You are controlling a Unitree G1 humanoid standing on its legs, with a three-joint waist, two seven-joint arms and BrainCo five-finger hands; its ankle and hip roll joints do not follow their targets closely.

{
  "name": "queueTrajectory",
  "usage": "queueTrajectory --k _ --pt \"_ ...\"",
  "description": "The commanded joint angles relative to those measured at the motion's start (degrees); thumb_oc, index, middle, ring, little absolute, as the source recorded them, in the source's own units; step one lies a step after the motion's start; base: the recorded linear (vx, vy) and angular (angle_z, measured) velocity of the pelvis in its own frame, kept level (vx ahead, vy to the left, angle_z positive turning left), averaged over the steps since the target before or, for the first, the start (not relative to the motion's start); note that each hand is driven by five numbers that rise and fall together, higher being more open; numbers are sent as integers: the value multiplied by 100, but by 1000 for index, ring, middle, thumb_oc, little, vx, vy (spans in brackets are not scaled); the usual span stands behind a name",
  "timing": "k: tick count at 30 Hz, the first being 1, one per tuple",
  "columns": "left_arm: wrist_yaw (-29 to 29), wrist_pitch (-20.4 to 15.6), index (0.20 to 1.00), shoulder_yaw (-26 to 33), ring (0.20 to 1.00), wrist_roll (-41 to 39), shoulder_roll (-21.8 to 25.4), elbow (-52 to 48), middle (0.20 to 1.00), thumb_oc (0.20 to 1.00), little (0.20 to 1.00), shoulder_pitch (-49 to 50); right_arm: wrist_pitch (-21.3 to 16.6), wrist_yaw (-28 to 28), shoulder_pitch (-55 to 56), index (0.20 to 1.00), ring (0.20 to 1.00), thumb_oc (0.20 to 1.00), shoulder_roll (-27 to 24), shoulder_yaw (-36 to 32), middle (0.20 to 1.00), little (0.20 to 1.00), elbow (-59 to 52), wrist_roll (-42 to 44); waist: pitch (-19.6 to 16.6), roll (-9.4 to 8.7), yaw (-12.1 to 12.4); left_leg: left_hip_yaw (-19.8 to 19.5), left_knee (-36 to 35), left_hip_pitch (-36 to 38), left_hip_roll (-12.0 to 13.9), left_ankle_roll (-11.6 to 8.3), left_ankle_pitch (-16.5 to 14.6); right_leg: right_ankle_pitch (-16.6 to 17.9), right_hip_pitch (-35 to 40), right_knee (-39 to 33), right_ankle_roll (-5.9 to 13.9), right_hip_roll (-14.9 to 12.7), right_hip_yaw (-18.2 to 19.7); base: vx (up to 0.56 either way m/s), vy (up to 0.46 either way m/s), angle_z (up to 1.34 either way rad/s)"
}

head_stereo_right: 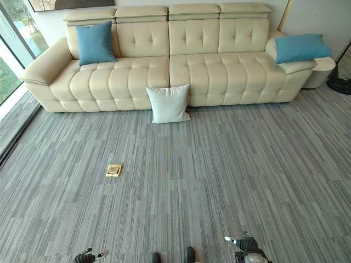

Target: Pick up all the scattered cushions and arrange them neatly on the sofa.

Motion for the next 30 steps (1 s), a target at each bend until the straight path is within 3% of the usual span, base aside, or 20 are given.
queueTrajectory --k 1,30 --pt "83 -129 1000 -37 1000 12 15 292 1000 1000 1000 -328 -198 -58 -282 1000 1000 1000 8 158 1000 1000 93 89 -20 -155 28 -38 -5 232 210 -337 -483 -799 405 4 600 -513 -45 0 0 0" --pt "49 -95 1000 -252 1000 131 16 209 1000 1000 1000 -482 -131 -22 -195 1000 1000 1000 16 224 1000 1000 123 66 68 -200 -30 24 -5 122 170 -306 -491 -698 238 4 662 -549 22 0 1 0"
